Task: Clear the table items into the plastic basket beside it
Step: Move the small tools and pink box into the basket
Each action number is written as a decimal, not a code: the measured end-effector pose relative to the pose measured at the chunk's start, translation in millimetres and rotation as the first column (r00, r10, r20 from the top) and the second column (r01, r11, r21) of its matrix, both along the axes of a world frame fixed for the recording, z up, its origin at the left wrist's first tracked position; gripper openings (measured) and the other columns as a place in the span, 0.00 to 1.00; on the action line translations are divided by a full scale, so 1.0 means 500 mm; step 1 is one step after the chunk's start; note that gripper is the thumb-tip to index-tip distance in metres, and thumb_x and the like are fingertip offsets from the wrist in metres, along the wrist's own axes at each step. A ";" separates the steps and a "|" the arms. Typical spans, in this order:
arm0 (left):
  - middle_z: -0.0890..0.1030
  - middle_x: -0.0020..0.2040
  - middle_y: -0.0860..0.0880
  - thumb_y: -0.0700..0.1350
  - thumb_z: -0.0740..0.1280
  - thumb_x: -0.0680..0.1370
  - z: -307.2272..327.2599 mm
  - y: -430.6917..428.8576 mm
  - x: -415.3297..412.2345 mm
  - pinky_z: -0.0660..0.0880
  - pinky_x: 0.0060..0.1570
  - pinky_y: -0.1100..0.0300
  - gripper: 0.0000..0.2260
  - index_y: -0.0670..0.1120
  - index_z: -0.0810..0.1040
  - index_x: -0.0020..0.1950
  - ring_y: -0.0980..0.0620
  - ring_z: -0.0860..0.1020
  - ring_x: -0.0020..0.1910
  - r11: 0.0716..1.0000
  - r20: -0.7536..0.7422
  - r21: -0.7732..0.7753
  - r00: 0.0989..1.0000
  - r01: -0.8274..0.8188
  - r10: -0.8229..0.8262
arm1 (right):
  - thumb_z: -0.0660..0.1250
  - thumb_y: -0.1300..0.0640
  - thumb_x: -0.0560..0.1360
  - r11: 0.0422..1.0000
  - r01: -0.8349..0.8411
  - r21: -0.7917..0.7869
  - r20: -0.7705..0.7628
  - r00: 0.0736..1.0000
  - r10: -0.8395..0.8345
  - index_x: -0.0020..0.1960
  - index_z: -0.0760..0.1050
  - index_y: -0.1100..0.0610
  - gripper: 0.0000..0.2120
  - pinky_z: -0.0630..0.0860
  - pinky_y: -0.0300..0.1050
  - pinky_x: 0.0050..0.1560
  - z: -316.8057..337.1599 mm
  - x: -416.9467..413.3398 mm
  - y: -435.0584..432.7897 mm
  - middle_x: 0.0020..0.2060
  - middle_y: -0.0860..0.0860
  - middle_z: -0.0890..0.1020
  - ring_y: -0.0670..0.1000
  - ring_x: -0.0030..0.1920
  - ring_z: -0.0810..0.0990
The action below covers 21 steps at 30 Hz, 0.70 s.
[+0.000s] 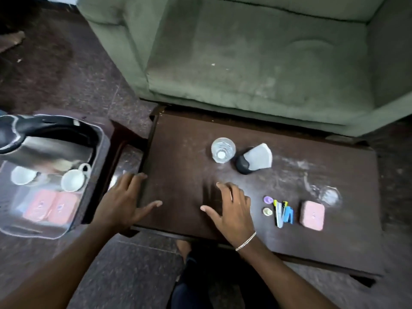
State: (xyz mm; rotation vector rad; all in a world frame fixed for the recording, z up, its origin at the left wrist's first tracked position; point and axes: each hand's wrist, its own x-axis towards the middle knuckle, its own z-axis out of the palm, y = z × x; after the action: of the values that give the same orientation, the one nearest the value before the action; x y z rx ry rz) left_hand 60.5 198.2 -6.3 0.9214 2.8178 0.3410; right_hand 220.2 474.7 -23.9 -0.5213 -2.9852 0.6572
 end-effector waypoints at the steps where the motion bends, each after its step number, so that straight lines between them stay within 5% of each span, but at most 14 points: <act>1: 0.73 0.58 0.47 0.75 0.64 0.72 -0.008 0.047 0.015 0.78 0.50 0.48 0.38 0.46 0.72 0.68 0.43 0.76 0.56 1.000 0.025 0.007 0.999 0.025 -0.025 | 0.67 0.32 0.74 1.000 0.025 -0.003 0.026 0.999 -0.025 0.69 0.74 0.55 0.33 0.76 0.57 0.54 -0.004 0.026 0.031 0.61 0.54 0.78 0.58 0.59 0.78; 9: 0.71 0.64 0.49 0.71 0.66 0.72 -0.089 0.369 0.161 0.82 0.46 0.49 0.38 0.52 0.66 0.75 0.43 0.79 0.60 0.980 0.292 0.041 0.936 0.194 -0.198 | 0.73 0.42 0.76 0.981 0.192 -0.037 0.148 0.971 -0.185 0.69 0.74 0.60 0.29 0.71 0.61 0.68 -0.067 0.201 0.231 0.61 0.58 0.78 0.63 0.63 0.76; 15: 0.66 0.69 0.47 0.60 0.72 0.74 -0.152 0.539 0.260 0.80 0.47 0.45 0.35 0.53 0.63 0.76 0.37 0.82 0.52 0.962 0.426 0.019 0.869 0.271 -0.253 | 0.73 0.51 0.77 0.938 0.340 -0.061 0.203 0.925 -0.322 0.67 0.75 0.61 0.23 0.73 0.56 0.59 -0.108 0.259 0.318 0.56 0.60 0.76 0.63 0.55 0.76; 21: 0.72 0.68 0.45 0.61 0.65 0.79 -0.188 0.658 0.361 0.80 0.47 0.44 0.28 0.51 0.64 0.74 0.33 0.82 0.51 0.966 0.450 -0.054 0.870 0.252 -0.202 | 0.70 0.48 0.76 0.863 0.470 0.186 0.213 0.838 -0.503 0.66 0.74 0.58 0.22 0.75 0.58 0.46 -0.116 0.287 0.392 0.56 0.61 0.77 0.64 0.49 0.74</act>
State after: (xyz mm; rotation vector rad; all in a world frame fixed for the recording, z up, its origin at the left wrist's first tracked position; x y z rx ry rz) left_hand 241.0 527.1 -100.2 0.9928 2.2642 0.3105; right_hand 363.6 670.6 -82.1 -1.3908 -2.8808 0.3715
